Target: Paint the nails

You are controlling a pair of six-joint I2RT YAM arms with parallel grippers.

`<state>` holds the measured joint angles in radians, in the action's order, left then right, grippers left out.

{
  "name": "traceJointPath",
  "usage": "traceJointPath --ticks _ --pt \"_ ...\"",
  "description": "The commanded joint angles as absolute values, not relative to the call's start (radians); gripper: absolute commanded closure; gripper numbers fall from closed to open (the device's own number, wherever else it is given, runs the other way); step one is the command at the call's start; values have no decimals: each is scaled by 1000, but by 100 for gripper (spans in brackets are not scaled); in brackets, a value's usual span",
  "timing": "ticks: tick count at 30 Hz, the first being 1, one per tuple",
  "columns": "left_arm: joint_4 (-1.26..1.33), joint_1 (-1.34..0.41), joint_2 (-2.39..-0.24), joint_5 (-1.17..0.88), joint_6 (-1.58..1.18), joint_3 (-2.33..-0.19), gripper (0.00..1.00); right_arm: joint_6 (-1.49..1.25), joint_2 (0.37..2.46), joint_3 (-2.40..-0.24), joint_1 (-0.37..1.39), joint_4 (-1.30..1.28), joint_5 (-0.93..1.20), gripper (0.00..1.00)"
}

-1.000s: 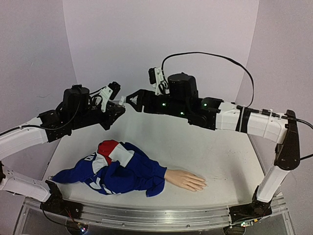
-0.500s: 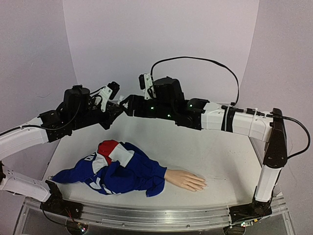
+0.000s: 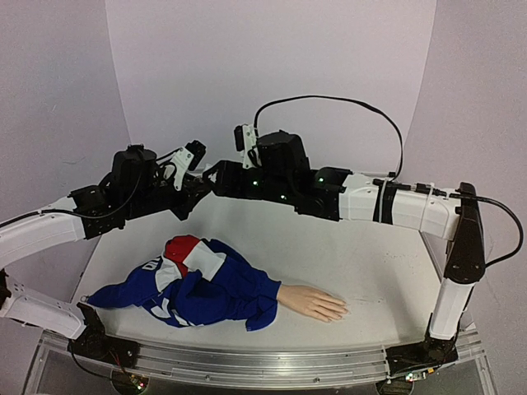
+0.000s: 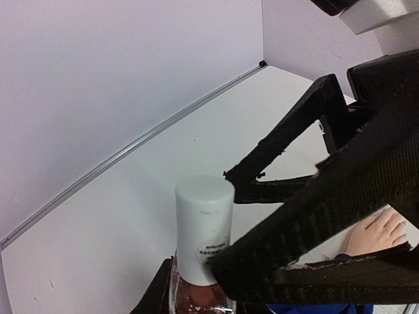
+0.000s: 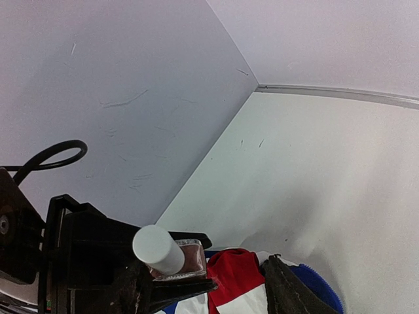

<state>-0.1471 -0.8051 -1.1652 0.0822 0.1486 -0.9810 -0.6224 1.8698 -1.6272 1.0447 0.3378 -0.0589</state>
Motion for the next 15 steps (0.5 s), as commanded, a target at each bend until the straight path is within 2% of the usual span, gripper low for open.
traceJointPath --ticks 1,5,10,15 --pt "-92 -815 -1160 61 134 -999 100 -627 1824 -1654 1050 424 -65 39" --pt "-92 -815 -1165 48 126 -1001 100 -630 1857 -1683 1050 426 -70 40" --pt "-93 -818 -1172 46 121 -1002 100 -635 1891 -1715 1050 427 -80 52" --pt "-95 -820 -1173 48 121 -1003 100 -643 1906 -1723 1051 427 -70 52"
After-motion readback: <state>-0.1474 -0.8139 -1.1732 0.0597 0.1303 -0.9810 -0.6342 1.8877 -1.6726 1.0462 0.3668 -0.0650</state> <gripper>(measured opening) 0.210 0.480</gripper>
